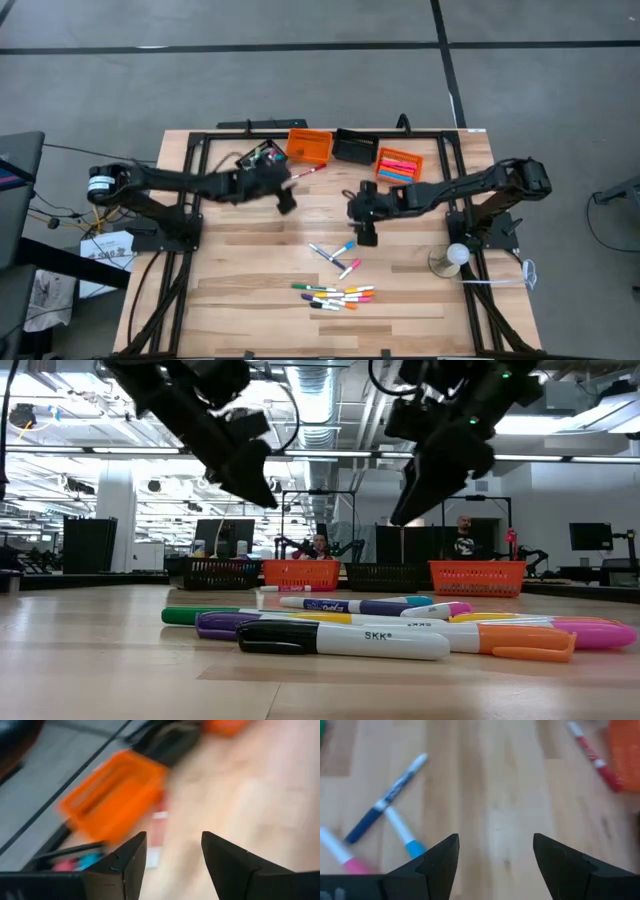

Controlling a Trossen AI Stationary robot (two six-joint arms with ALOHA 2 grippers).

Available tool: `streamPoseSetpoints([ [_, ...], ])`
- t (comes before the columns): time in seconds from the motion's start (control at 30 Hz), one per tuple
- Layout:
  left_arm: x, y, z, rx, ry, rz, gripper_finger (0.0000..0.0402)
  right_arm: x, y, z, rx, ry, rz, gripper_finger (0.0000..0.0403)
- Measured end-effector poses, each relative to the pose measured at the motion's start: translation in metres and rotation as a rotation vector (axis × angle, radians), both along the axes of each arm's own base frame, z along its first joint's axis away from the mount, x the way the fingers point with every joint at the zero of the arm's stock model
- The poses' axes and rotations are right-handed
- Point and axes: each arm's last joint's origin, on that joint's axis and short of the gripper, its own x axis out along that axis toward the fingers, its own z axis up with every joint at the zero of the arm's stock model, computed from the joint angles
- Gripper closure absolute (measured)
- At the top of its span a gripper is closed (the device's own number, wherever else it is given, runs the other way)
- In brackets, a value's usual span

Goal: Pick & Place Markers
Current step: Put the small blue marker into the right black bin

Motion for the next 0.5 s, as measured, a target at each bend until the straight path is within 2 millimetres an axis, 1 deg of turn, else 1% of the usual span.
streamPoseSetpoints([
  [0.13, 0.002, -0.039, -0.009, 0.005, -0.084, -0.145, 0.0215, -0.001, 0.019, -0.003, 0.006, -0.012, 0.056, 0.0159],
  [0.3, -0.008, -0.078, -0.028, -0.019, -0.107, -0.277, 0.0215, -0.002, 0.041, -0.001, 0.035, -0.040, 0.098, 0.0159],
  [0.4, -0.018, -0.093, -0.040, -0.031, -0.138, -0.336, 0.0216, -0.004, 0.051, -0.001, 0.036, -0.043, 0.131, 0.0159],
  [0.5, -0.023, -0.100, -0.044, -0.032, -0.205, -0.372, 0.0216, -0.003, 0.055, 0.000, 0.039, -0.061, 0.143, 0.0159],
])
